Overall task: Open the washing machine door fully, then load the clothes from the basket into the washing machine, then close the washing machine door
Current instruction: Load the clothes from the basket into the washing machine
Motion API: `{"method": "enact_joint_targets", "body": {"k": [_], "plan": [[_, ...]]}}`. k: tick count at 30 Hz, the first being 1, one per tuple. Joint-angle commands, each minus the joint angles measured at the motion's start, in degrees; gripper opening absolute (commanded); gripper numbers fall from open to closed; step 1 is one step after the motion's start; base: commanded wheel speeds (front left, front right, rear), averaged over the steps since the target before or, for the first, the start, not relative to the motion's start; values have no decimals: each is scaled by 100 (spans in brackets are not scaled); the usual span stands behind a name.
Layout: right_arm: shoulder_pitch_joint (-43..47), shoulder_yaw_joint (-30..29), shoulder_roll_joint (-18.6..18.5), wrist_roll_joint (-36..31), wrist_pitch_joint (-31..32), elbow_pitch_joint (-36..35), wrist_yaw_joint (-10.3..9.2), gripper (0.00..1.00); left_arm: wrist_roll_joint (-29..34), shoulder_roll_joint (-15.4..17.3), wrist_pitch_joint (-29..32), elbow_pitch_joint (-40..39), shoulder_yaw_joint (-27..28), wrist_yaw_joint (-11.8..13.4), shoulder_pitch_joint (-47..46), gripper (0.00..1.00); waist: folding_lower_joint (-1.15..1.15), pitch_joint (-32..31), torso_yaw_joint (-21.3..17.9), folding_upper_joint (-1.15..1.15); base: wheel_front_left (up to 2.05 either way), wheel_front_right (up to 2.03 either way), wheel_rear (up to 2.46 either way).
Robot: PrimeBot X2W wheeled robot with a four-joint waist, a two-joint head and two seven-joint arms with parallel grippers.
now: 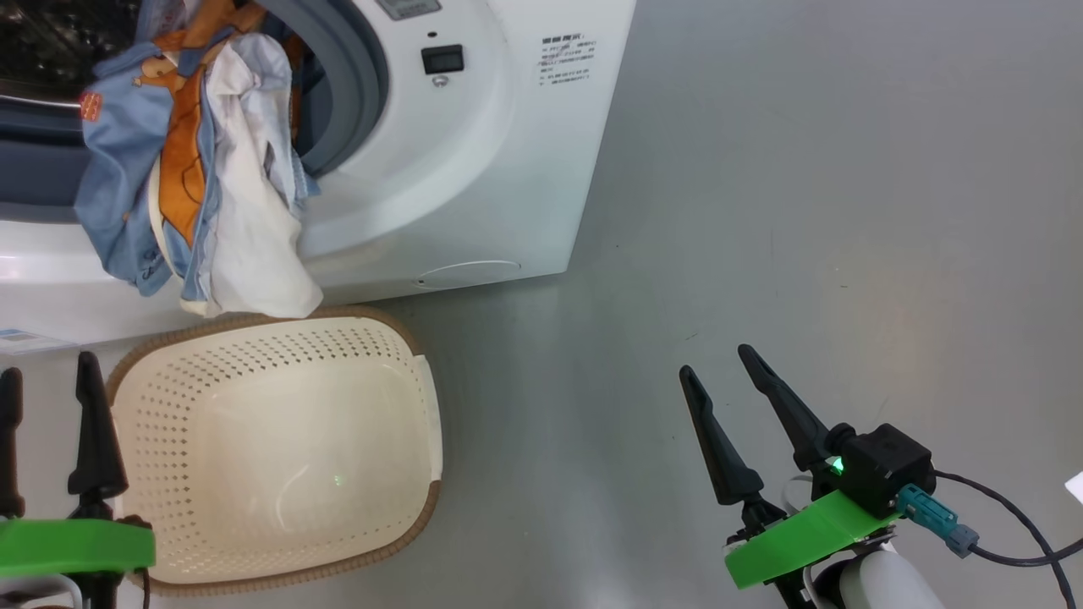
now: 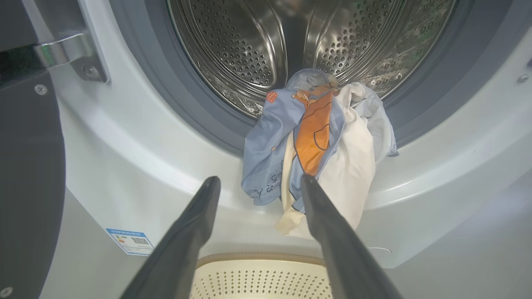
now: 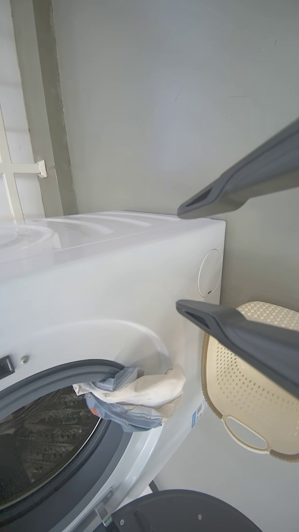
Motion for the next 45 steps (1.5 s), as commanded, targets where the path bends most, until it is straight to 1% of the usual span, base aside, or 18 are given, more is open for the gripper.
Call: {"method": "enact_joint_targets", "body": {"k": [1, 3, 13, 17, 26, 40, 45], "plan": [[72, 154, 18, -30, -27, -99, 35, 100, 50, 139, -30, -166, 228, -9, 81, 100, 0, -3, 7, 0, 0, 0, 0], [67, 158, 18, -28, -27, -96, 35, 100, 51, 132, -30, -174, 236, -9, 112, 100, 0, -3, 10, 0, 0, 0, 0], [45, 176, 18, -27, -27, -70, 35, 100, 20, -104, -30, -210, 318, -9, 633, 100, 0, -5, 4, 0, 0, 0, 0], [42, 172, 18, -31, -27, -60, 35, 100, 27, -116, -30, -220, 216, -9, 788, 100, 0, -8, 9, 0, 0, 0, 0], [49, 157, 18, -23, -27, -63, 35, 100, -7, -158, -30, -243, 239, -9, 1075, 100, 0, -14, 9, 0, 0, 0, 0], [57, 139, 18, -33, -27, -58, 35, 100, -17, -173, -30, -201, 248, -9, 1059, 100, 0, -20, 18, 0, 0, 0, 0], [55, 150, 18, -16, -27, -56, 35, 100, -17, -138, -30, -203, 138, -9, 905, 100, 0, -20, 4, 0, 0, 0, 0]]}}
